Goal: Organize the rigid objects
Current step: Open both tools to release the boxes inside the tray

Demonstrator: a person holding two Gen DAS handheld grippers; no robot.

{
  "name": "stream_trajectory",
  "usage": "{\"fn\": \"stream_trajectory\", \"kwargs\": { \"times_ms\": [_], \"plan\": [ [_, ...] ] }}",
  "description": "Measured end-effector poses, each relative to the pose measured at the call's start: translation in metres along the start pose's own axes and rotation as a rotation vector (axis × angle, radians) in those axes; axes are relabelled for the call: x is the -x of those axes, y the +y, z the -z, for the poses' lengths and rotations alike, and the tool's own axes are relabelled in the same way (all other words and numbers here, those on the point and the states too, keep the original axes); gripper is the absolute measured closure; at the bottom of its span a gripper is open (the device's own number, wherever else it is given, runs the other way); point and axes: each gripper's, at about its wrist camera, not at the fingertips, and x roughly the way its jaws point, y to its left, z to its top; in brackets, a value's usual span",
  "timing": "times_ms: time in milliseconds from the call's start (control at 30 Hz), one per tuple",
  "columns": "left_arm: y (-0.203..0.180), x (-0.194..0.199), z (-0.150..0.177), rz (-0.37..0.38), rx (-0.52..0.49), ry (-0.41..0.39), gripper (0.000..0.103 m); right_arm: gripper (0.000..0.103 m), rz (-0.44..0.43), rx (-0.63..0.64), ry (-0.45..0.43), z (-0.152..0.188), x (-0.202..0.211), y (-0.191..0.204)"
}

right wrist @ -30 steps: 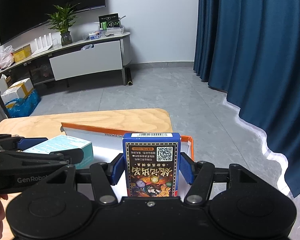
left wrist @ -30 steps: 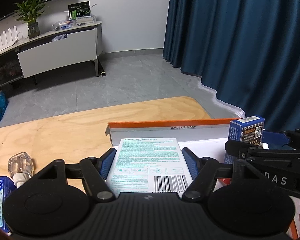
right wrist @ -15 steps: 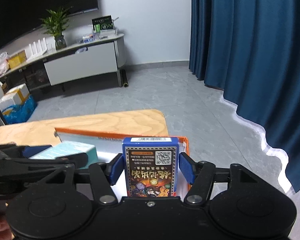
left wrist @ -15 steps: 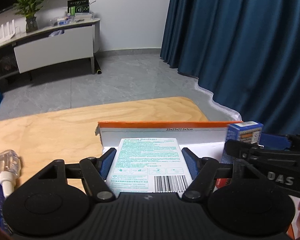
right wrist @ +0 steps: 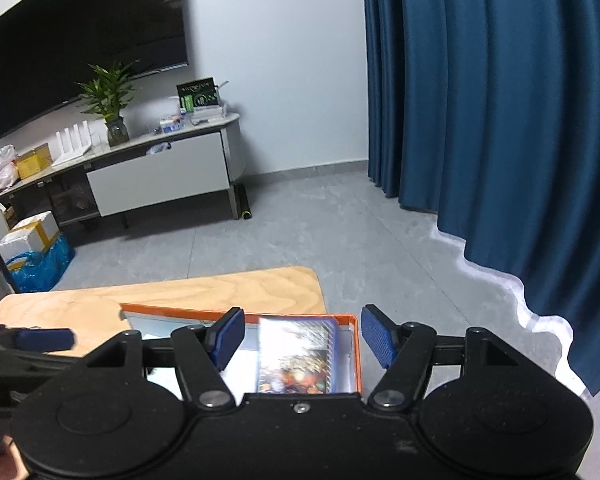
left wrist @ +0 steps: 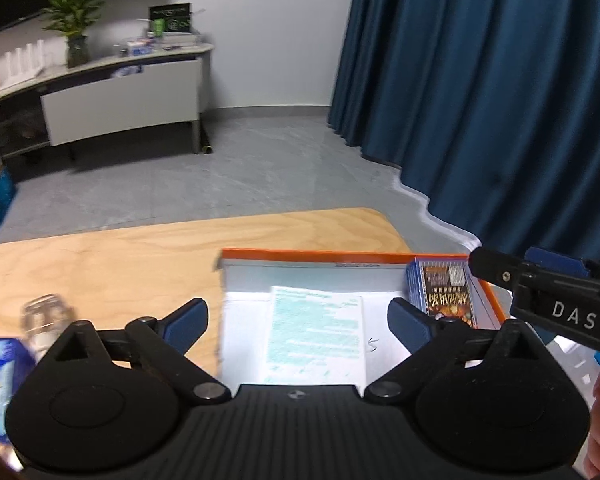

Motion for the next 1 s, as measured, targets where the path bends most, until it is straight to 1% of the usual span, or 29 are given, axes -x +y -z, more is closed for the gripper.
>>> {"fn": "stream_trajectory", "kwargs": {
  "times_ms": [100, 167, 267, 400, 533, 700, 833, 1000],
  "plan": [
    [0.003, 0.021, 0.006, -0.026, 0.001, 0.011, 0.001, 0.020, -0.010, 0.005, -0.003, 0.003, 0.011, 0.001],
    [0.005, 0.034, 0.013, -0.043, -0.006, 0.015, 0.000, 0.019, -0.001, 0.011, 0.010, 0.007, 0.018, 0.002],
    [0.012, 0.047, 0.023, -0.049, -0.008, 0.017, 0.000, 0.018, 0.012, 0.004, 0.037, 0.011, 0.032, 0.008],
    [0.025, 0.066, 0.036, -0.049, 0.023, 0.019, 0.000, 0.015, -0.013, -0.024, 0.043, 0.023, 0.060, 0.015],
    [0.036, 0.084, 0.048, -0.051, 0.042, 0.014, 0.000, 0.014, -0.033, 0.002, 0.070, 0.040, 0.082, 0.035],
    [0.054, 0.109, 0.065, -0.078, 0.062, 0.001, 0.000, 0.014, -0.076, 0.016, 0.085, 0.050, 0.102, 0.064],
    [0.078, 0.128, 0.078, -0.116, 0.096, -0.012, 0.000, 0.014, -0.116, 0.046, 0.082, 0.055, 0.114, 0.091],
    [0.115, 0.149, 0.096, -0.191, 0.162, -0.014, 0.000, 0.014, -0.173, 0.088, 0.093, 0.065, 0.124, 0.126]
  ]
}}
